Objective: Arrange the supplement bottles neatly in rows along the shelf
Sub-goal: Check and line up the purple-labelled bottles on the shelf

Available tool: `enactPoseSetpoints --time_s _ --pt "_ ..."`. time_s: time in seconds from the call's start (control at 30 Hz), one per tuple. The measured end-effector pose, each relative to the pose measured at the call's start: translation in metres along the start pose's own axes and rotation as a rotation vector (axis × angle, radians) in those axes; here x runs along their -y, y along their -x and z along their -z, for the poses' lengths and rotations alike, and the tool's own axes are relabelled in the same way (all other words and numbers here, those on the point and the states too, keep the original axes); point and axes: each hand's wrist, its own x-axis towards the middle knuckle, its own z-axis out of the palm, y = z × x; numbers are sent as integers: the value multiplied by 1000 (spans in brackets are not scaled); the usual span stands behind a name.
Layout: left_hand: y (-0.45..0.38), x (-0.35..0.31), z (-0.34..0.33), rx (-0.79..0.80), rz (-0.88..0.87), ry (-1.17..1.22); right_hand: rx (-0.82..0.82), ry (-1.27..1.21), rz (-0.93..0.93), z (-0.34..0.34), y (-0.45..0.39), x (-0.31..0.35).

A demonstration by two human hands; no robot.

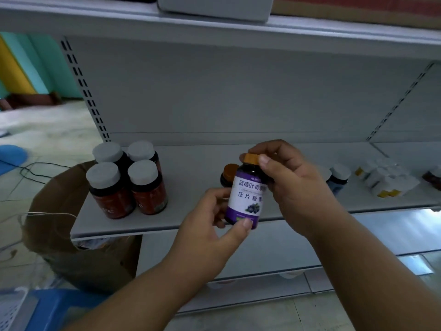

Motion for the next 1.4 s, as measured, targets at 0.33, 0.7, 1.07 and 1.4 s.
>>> enactPoseSetpoints --time_s 0.33,0.7,1.07,1.4 --pt "-1 -1 2 113 151 247 -46 -39 -67 -7 2 0" --pt "8 12 2 119 135 454 -11 -148 -138 -9 6 -1" --pt "11 11 2 159 186 611 -24 -106 -175 -16 9 8" --pt "6 10 3 176 110 331 -153 -84 -69 -23 9 6"
